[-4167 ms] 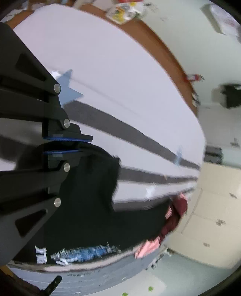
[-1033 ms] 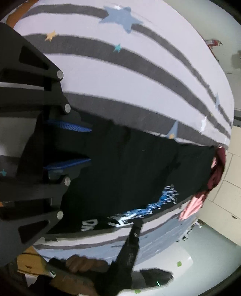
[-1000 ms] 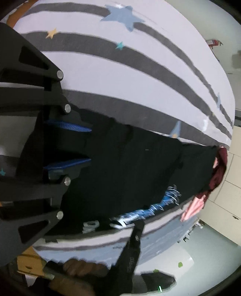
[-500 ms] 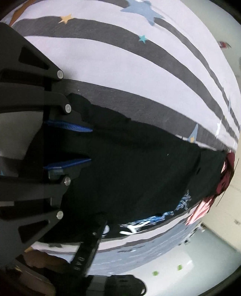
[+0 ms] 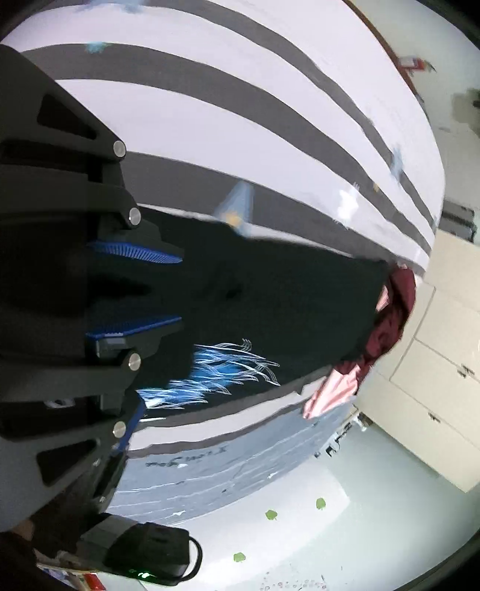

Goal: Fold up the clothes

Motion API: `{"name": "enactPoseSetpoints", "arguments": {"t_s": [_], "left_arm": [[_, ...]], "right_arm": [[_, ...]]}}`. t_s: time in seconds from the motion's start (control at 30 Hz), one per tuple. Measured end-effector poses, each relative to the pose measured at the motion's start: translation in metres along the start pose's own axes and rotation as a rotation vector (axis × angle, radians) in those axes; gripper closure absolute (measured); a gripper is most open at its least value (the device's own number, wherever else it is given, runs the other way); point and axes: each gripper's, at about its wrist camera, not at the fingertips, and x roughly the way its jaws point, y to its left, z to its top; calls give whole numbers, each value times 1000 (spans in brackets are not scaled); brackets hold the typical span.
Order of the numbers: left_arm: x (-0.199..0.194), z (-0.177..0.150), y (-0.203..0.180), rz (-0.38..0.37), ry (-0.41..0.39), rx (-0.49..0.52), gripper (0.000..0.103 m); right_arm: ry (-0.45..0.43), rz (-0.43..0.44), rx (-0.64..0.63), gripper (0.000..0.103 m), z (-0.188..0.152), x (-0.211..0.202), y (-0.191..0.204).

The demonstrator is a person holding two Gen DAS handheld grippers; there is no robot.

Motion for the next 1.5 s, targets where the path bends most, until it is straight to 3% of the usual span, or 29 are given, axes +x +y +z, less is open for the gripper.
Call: {"name": "enactPoseSetpoints", "arguments": {"t_s": [0.17,0.3,0.37,0.47,0.6,0.7,0.83,0.87,1.0,1.17,1.5], "left_arm": [[46,14,11,59,63,65,76],[70,9,20,74,102,97,77],[69,11,20,70,100,91,77],[64,10,23,54,96,90,77],[41,15,27,59,85,66,75],[17,9,44,73,76,38,62],[-13,-12,61,76,87,33,51],[-21,-20,61,73,84,57,50],[-45,-54,62,75,126,83,47],[-58,-93,58,87,190,96,46],[-69,-135,40,103,169,62,46]], "right_arm": [[-6,-26,25,92,25,30,-11],[2,-131,46,96,23,46,-25],[-17,-192,73,98,20,52,-38],[-20,-165,121,98,19,52,-47],[-19,-188,84,93,26,38,-41],[-37,-179,75,87,22,12,-44],[-33,-212,42,60,5,-18,-45],[-26,-226,26,57,-3,-24,-44],[41,-234,3,56,-40,-42,-48],[88,-230,67,56,-84,-54,-59],[117,-123,81,56,-126,-62,-58]]}}
